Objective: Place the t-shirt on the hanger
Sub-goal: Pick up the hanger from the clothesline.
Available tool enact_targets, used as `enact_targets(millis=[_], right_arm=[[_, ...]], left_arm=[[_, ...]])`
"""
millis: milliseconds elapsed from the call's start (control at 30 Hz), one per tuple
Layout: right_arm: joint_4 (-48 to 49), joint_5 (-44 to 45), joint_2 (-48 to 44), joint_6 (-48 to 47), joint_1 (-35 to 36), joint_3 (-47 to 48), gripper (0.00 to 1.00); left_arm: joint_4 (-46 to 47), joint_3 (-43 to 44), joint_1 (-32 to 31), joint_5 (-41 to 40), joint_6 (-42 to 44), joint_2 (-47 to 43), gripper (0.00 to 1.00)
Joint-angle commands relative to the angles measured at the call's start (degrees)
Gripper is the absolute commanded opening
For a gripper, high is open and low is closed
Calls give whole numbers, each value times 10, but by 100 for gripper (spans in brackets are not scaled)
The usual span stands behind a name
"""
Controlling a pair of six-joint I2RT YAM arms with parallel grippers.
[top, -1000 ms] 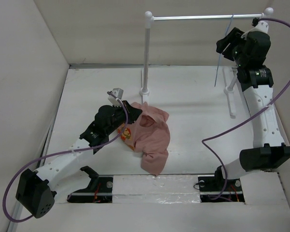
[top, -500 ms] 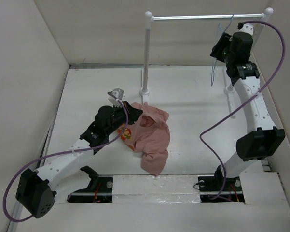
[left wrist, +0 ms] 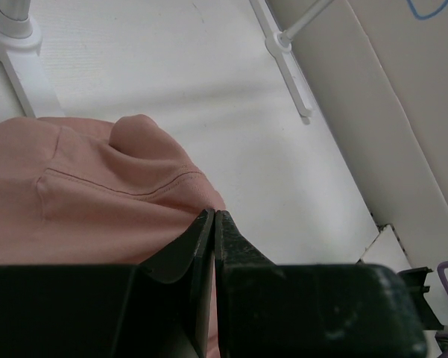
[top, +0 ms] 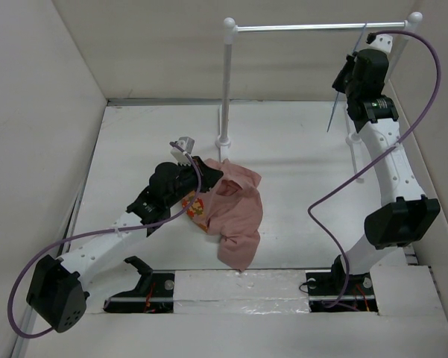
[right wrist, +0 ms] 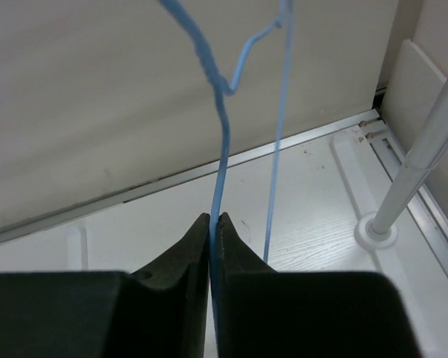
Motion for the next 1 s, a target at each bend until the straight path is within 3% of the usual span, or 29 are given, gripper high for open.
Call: enact_targets(millis=[0, 433, 633, 967], right_arm=[[39, 21, -24, -19, 4, 9, 2], [119, -85, -96, -57, 4, -54, 0], [112, -108, -121, -54, -1, -79, 0], [143, -148, -194, -14, 5, -199, 0]], left_arm=[[40, 2, -3, 17, -6, -1, 0], [31, 8, -3, 3, -2, -2, 0], [30, 11, -3, 0, -2, -5, 0], [31, 41, -3, -19, -1, 5, 0]])
